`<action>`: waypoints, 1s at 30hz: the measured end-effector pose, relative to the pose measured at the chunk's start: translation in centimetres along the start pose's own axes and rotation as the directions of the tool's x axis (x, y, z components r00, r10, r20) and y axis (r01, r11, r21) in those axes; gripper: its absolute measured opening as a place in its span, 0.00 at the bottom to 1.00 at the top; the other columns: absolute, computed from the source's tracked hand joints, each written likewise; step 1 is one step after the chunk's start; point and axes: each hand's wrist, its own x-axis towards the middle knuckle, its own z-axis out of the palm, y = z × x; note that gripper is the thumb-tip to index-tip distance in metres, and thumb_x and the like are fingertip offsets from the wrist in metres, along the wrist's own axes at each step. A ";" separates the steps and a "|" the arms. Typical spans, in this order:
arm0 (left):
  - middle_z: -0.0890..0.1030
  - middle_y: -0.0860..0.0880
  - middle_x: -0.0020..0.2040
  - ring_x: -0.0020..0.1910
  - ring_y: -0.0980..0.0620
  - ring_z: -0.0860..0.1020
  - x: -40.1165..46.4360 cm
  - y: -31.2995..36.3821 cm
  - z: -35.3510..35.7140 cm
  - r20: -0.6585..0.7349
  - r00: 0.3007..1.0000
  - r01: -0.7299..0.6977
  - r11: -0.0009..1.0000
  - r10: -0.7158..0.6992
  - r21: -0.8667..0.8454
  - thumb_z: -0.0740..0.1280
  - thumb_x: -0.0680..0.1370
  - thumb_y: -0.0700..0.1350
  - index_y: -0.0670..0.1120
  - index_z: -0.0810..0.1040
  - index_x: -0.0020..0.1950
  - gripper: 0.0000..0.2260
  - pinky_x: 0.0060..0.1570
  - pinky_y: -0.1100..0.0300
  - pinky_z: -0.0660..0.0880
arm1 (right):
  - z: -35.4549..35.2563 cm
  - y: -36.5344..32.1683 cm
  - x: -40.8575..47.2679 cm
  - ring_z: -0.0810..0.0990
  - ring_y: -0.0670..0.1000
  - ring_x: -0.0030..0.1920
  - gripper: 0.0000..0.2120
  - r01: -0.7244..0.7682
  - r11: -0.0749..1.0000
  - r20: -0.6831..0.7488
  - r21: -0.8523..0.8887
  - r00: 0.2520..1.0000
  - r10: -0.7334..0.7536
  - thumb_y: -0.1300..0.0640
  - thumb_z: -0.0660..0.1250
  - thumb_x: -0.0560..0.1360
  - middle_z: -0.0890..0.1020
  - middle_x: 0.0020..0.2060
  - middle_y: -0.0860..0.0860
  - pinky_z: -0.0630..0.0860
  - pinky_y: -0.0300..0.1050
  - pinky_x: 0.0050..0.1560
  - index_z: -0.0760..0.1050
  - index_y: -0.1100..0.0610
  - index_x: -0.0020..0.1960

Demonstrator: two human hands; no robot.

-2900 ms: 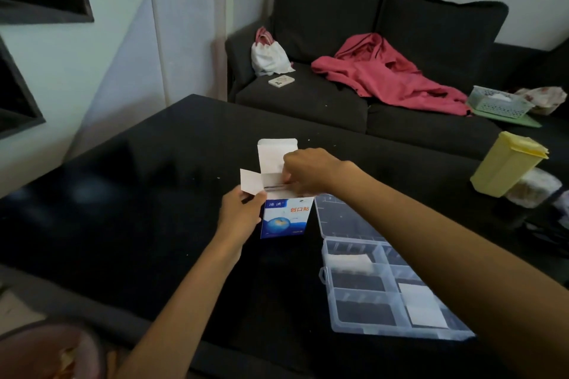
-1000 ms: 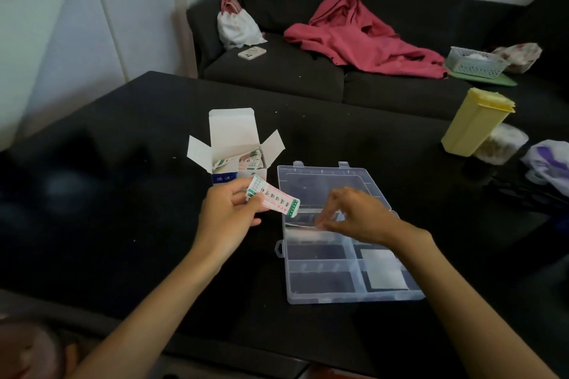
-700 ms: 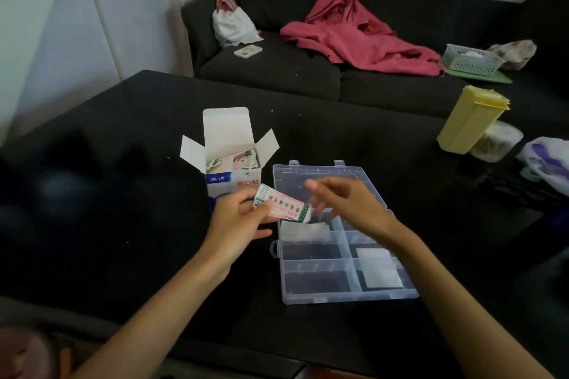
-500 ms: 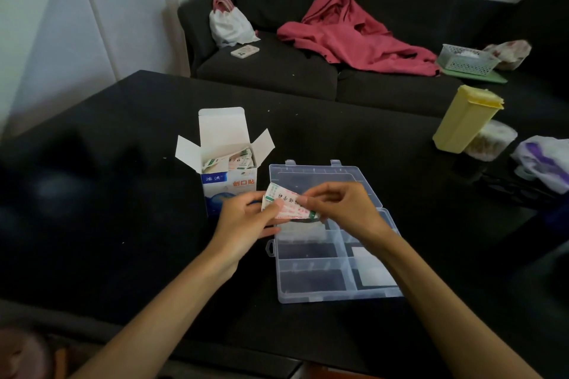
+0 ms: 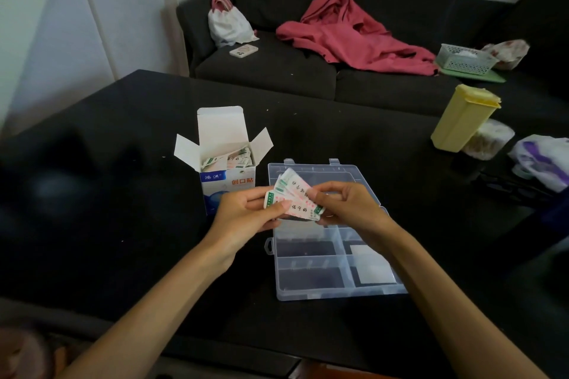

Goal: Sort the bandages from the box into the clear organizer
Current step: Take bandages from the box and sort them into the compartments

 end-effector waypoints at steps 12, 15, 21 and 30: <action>0.84 0.53 0.41 0.38 0.60 0.83 0.4 -0.4 -0.6 -0.086 0.995 -0.032 0.992 0.042 0.119 0.73 0.71 0.44 0.50 0.81 0.46 0.05 0.34 0.69 0.78 | -0.9 -0.3 0.0 0.84 0.47 0.40 0.04 0.105 0.986 -0.274 0.129 0.959 -0.066 0.53 0.70 0.71 0.83 0.42 0.47 0.79 0.36 0.37 0.81 0.51 0.44; 0.83 0.54 0.41 0.37 0.60 0.82 0.5 -0.5 -1.1 -0.114 0.989 -0.071 0.977 0.095 0.200 0.72 0.72 0.45 0.50 0.81 0.46 0.05 0.31 0.70 0.76 | -1.8 0.0 0.2 0.83 0.46 0.42 0.05 0.204 0.978 -0.327 0.031 0.927 -0.183 0.54 0.71 0.69 0.83 0.43 0.48 0.79 0.35 0.39 0.81 0.50 0.45; 0.84 0.53 0.47 0.38 0.59 0.82 -0.1 -0.4 -3.0 -0.207 0.935 -0.126 0.812 0.290 0.569 0.73 0.71 0.48 0.47 0.83 0.52 0.11 0.35 0.65 0.78 | -3.4 0.9 0.9 0.76 0.47 0.39 0.08 0.282 0.745 0.059 -0.605 0.949 -0.311 0.51 0.72 0.67 0.79 0.37 0.46 0.76 0.35 0.37 0.83 0.50 0.45; 0.83 0.54 0.48 0.36 0.60 0.82 -0.3 -0.3 -3.5 -0.194 0.951 -0.087 0.810 0.241 0.580 0.73 0.70 0.48 0.51 0.81 0.48 0.08 0.36 0.64 0.79 | -1.3 -0.2 2.6 0.74 0.40 0.37 0.09 0.469 0.358 0.403 -0.807 0.881 -0.247 0.53 0.69 0.73 0.81 0.45 0.47 0.68 0.25 0.37 0.82 0.53 0.51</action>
